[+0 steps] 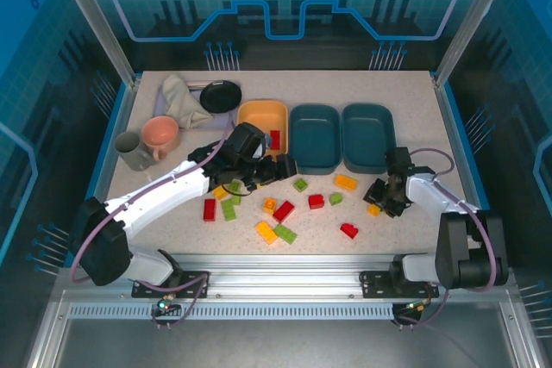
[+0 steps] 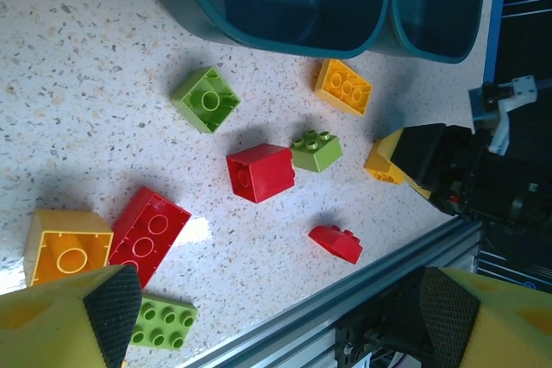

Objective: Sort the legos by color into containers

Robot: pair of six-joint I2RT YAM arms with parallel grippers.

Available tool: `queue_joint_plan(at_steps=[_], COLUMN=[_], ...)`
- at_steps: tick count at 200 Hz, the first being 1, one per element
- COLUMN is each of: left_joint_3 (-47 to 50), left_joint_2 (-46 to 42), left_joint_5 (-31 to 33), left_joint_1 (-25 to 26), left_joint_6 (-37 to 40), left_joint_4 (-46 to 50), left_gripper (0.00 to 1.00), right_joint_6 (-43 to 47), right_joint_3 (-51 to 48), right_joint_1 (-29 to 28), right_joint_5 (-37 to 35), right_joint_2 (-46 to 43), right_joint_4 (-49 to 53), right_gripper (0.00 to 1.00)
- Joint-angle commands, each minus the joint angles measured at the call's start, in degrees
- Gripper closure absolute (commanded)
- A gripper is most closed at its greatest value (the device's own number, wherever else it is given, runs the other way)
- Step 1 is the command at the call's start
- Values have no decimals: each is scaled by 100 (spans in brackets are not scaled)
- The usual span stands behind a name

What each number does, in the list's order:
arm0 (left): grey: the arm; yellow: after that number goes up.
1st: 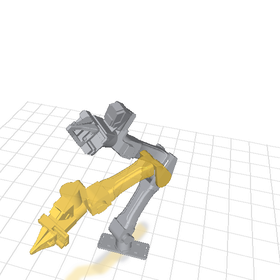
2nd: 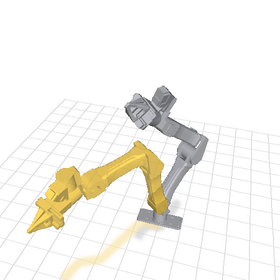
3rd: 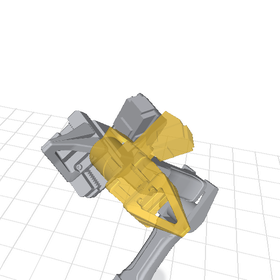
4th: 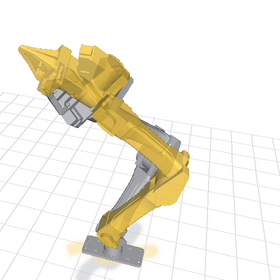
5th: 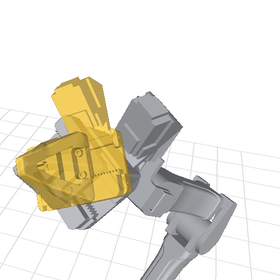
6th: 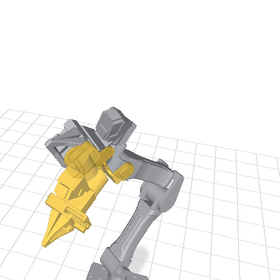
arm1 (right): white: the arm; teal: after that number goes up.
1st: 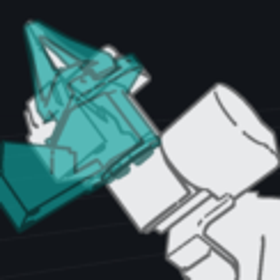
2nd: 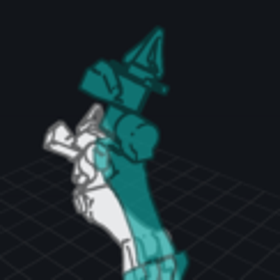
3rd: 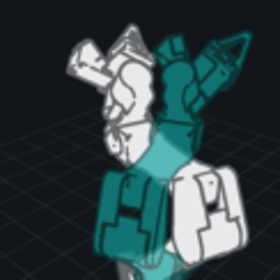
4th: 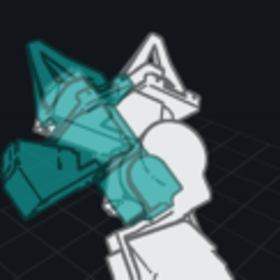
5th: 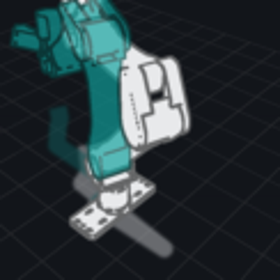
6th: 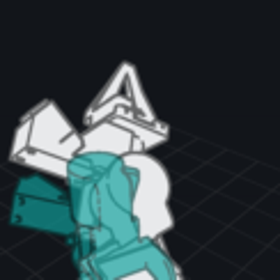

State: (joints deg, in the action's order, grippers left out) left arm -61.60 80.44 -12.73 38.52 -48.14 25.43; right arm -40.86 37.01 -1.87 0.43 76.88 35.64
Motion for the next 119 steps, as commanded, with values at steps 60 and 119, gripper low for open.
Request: queue_joint_plan(at_steps=[60,119], left_joint_3=[-513,-1288], left_joint_2=[-176,299], left_joint_5=[558,763], left_joint_1=[34,-258], left_joint_6=[-38,-191], left_joint_4=[297,798], left_gripper=[13,13], right_joint_6=[234,1270], right_joint_3=[1291,3628], right_joint_1=[-634,-304], right_joint_5=[-930,-802], right_joint_2=[-558,1593], right_joint_4=[904,768], right_gripper=[81,80])
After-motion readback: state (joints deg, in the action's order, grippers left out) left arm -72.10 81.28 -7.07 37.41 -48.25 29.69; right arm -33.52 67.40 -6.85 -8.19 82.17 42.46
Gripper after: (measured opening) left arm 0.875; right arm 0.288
